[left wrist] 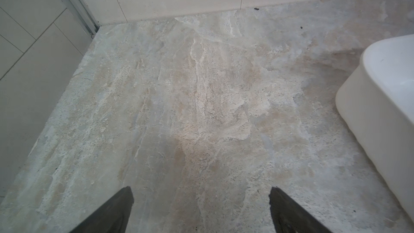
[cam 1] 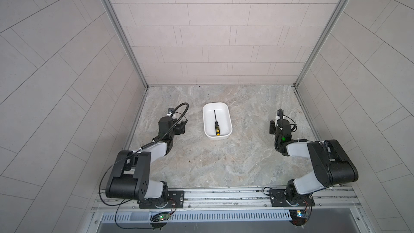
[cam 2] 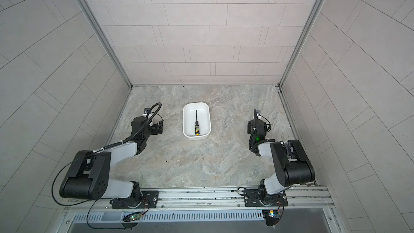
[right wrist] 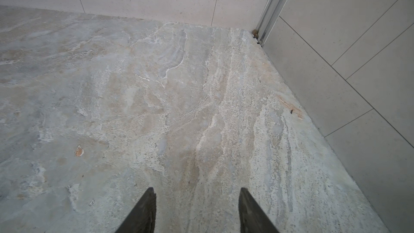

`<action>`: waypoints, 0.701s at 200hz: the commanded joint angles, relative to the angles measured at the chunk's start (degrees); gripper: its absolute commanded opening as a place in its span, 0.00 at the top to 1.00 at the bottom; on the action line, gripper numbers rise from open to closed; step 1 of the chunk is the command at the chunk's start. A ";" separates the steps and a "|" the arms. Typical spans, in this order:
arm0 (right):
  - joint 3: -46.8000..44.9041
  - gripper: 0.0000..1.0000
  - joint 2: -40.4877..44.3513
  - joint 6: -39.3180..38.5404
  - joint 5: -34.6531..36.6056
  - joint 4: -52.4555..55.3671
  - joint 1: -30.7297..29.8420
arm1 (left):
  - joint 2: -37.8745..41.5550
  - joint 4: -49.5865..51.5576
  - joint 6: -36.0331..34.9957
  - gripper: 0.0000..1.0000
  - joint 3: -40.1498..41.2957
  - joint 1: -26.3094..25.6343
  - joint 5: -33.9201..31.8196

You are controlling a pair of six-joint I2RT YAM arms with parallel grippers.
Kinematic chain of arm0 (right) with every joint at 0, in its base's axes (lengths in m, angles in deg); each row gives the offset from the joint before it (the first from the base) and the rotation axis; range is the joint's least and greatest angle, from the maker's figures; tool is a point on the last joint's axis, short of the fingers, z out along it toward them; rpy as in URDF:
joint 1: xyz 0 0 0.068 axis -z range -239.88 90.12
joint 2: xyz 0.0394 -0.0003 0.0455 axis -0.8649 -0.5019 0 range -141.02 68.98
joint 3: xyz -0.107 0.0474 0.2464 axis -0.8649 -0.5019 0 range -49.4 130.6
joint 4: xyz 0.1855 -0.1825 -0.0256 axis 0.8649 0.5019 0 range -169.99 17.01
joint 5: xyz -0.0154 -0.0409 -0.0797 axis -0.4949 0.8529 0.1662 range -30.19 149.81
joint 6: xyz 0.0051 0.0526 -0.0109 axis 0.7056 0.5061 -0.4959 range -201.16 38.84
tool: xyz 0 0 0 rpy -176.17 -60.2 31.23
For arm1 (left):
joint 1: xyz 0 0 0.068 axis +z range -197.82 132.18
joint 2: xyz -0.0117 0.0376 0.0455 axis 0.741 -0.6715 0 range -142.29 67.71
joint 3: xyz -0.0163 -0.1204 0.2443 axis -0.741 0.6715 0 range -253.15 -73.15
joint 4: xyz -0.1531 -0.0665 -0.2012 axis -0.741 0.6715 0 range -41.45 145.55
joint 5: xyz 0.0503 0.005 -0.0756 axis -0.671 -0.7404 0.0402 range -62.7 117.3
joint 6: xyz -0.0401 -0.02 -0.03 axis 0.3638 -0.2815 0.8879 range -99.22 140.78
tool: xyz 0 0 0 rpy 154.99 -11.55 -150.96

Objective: Put the screwdriver in the bin
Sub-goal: Reset both arms

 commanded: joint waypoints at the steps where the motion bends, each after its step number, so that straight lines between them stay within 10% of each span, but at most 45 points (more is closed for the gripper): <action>1: 0.88 0.47 0.06 -0.01 0.85 -0.11 -0.07 | -1.99 -2.12 -0.37 0.00 -2.43 1.21 1.46; 140: 0.80 0.46 0.08 -0.10 1.04 -0.19 -0.24 | -6.21 -11.31 3.48 0.00 0.84 3.66 -0.23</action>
